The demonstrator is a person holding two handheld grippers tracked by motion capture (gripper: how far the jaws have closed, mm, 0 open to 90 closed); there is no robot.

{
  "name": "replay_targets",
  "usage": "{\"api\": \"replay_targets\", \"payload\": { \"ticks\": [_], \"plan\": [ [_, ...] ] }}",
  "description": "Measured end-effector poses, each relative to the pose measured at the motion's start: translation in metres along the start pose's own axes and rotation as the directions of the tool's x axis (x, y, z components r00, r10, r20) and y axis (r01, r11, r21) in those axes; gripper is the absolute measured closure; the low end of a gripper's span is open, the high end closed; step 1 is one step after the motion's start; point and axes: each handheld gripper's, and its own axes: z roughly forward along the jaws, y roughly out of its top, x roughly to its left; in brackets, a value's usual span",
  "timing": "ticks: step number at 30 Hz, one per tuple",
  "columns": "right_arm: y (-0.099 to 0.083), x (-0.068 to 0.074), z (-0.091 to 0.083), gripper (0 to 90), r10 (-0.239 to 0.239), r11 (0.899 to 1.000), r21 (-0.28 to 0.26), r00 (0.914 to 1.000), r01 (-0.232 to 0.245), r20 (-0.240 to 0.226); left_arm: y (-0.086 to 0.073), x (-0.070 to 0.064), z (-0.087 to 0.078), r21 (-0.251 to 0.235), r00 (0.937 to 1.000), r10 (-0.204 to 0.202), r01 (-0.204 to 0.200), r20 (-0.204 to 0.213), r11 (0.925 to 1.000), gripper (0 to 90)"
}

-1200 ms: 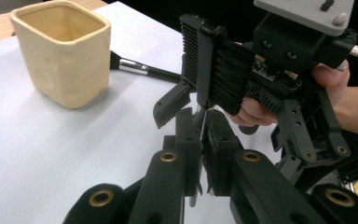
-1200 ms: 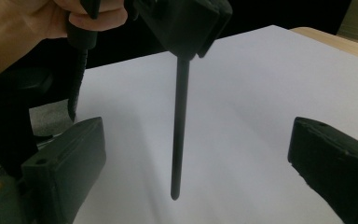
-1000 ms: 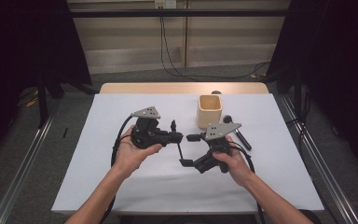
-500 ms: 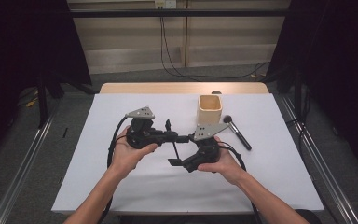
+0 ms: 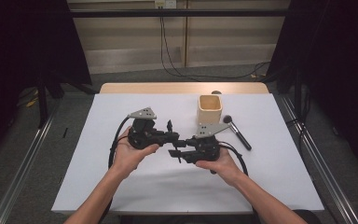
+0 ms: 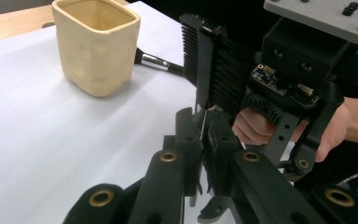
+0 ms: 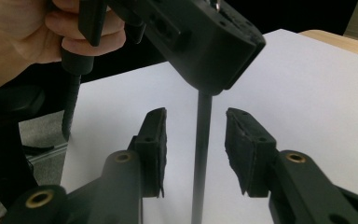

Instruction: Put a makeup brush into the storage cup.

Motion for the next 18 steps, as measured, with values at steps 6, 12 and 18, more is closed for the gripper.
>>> {"api": "replay_targets", "payload": {
  "ticks": [6, 12, 18],
  "plan": [
    [-0.0004, -0.0033, 0.0003, 64.6, 0.015, 1.0, 0.004, 0.9998, -0.015, 0.015, -0.0006, 0.0005, 0.0012, 0.003, 1.0, 0.0, 0.0, -0.002, 1.0, 85.6],
    [0.0003, -0.0031, -0.0011, 75.9, 0.009, 1.0, -0.002, 1.0, -0.009, 0.002, -0.0006, 0.0012, -0.0003, -0.006, 0.9997, 0.013, -0.013, -0.02, 0.9999, 85.6],
    [0.0014, -0.0025, -0.0021, 80.1, -0.002, 1.0, -0.019, 1.0, 0.002, 0.005, -0.001, 0.0011, 0.0011, -0.008, 0.9998, 0.017, -0.017, -0.013, 0.9998, 85.6]
  ]
}}
